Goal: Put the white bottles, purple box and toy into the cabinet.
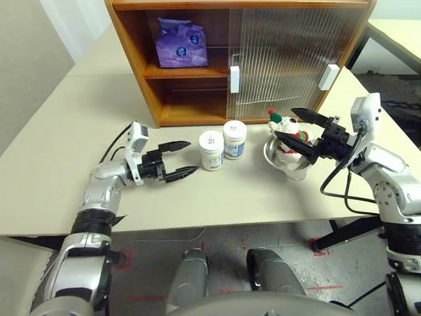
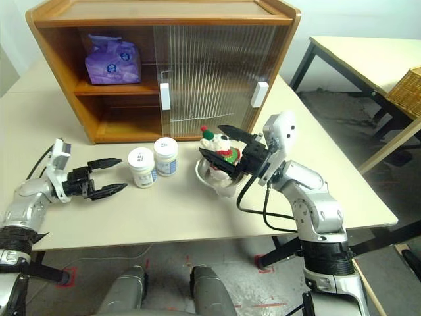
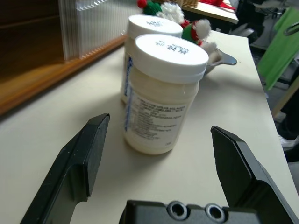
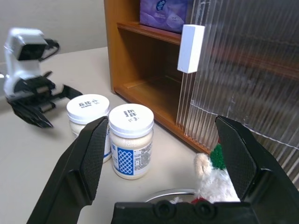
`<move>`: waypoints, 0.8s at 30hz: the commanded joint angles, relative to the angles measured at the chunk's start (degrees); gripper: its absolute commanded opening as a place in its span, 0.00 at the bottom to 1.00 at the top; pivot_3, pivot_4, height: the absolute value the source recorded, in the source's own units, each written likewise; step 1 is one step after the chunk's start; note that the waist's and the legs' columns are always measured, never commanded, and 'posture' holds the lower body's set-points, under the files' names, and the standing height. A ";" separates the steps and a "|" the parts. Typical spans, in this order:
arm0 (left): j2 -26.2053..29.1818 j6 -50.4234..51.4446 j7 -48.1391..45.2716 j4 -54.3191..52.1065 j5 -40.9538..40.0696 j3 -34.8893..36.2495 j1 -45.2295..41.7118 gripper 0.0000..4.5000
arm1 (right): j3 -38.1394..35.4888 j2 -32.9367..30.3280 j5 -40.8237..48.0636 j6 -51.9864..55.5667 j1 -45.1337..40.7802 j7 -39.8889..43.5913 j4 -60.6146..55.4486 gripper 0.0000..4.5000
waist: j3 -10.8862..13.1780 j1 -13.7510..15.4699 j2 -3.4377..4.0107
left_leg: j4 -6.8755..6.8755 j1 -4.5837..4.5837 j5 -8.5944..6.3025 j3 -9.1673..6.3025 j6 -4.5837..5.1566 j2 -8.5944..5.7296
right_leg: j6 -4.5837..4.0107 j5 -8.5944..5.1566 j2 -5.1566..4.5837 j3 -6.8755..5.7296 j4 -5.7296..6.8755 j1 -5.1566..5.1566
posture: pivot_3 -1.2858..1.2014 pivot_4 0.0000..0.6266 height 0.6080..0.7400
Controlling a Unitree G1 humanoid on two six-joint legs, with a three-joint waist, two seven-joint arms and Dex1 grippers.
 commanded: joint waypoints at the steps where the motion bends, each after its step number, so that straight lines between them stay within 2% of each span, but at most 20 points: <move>1: -1.15 -2.54 0.44 3.30 1.78 -0.82 -1.73 0.99 | -1.28 -0.68 1.18 1.19 0.54 -0.11 -1.71 1.00 | 0.00 -0.08 0.00 | 0.01 0.00 0.01 0.00 0.02 0.00 | 0.00 0.00 0.01 0.00 0.01 0.00 | 0.52 0.12 1.00; 9: -3.91 -6.39 1.54 8.55 3.77 -1.21 -3.75 0.99 | -1.84 -1.25 2.99 2.80 2.24 0.00 -4.04 1.00 | -0.01 -0.47 0.01 | 0.04 -0.02 0.19 0.12 0.32 -0.02 | 0.06 -0.03 0.06 -0.12 -0.01 0.01 | 0.51 0.12 1.00; 24: -6.06 -7.67 1.17 10.79 5.33 -2.92 -5.20 0.99 | -2.37 -1.40 5.24 4.34 3.26 -0.03 -5.96 1.00 | -0.01 -0.75 0.02 | 0.14 0.00 0.22 0.22 0.37 -0.09 | 0.15 -0.03 0.18 -0.21 0.00 0.06 | 0.51 0.12 1.00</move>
